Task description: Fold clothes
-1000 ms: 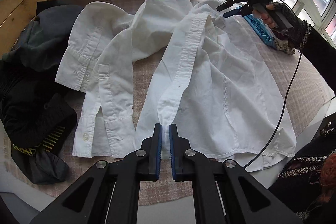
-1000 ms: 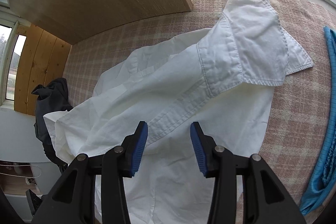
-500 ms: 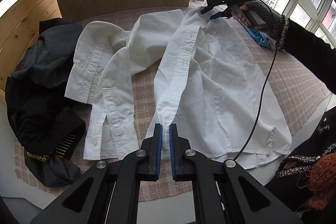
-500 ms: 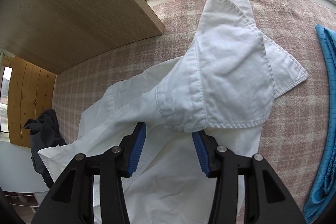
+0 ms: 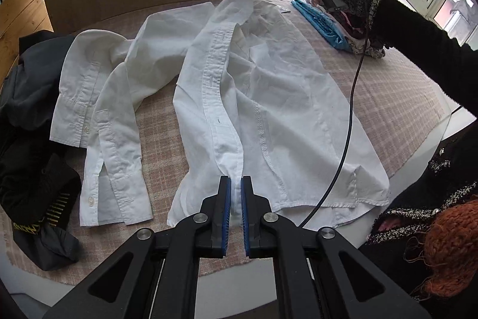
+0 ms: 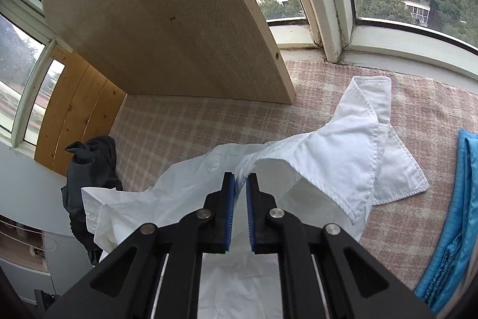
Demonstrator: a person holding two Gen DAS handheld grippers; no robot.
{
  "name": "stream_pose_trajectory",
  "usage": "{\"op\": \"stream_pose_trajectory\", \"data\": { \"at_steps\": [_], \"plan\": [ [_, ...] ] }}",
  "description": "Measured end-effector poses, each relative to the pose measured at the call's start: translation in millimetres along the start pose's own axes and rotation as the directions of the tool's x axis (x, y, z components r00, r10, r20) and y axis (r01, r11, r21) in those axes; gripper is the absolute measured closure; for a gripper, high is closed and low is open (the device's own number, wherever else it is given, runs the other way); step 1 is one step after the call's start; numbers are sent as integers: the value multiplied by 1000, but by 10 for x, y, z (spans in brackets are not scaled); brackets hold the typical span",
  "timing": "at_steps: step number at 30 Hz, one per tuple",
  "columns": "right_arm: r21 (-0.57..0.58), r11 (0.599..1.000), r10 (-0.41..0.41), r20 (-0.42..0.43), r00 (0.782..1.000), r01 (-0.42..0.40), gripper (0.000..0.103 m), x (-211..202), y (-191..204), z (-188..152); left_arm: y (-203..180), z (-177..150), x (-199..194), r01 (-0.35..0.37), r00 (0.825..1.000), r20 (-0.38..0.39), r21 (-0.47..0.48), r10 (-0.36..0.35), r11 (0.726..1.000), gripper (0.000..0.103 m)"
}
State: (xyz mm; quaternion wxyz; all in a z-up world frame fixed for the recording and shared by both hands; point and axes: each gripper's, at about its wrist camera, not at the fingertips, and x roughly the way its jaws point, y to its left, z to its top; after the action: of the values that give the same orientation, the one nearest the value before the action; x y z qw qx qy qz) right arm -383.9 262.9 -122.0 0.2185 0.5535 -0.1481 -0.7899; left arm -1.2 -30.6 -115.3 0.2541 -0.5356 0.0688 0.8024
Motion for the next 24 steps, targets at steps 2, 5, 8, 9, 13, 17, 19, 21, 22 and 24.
{"op": "stream_pose_trajectory", "data": {
  "at_steps": [2,5,8,9,13,17,19,21,22,24],
  "plan": [
    [-23,999,-25,1,1000,25,94,-46,-38,-62,-60,29,-62,2,1000,9,-4,-2,1000,97],
    [5,1000,-26,-33,999,26,94,64,-113,-155,-128,61,-121,7,1000,18,-1,-7,1000,97],
    [71,996,-46,-92,995,53,70,233,-230,-216,-177,70,-97,1,1000,1,10,-1,1000,97],
    [86,993,-70,-107,992,79,59,294,-257,-228,-190,70,-83,-2,1000,-6,14,2,1000,97],
    [145,989,1,-90,996,12,59,479,-323,-248,-210,60,-16,-7,999,-31,21,8,1000,97],
    [60,998,34,-61,998,-30,89,500,-167,-260,-208,28,61,-14,998,-58,13,15,1000,97],
    [14,1000,23,-51,998,-22,100,390,-81,-232,-252,19,70,7,998,-63,15,-6,1000,97],
    [-40,999,-16,-35,999,15,100,230,-7,-169,-359,25,45,47,997,-58,32,-45,998,97],
    [-69,997,-44,-24,999,43,100,136,26,-127,-438,34,32,73,996,-58,46,-70,996,97],
    [-110,990,-95,-4,995,94,100,-53,50,-21,-655,85,21,130,990,-66,93,-124,987,97]
  ]
}}
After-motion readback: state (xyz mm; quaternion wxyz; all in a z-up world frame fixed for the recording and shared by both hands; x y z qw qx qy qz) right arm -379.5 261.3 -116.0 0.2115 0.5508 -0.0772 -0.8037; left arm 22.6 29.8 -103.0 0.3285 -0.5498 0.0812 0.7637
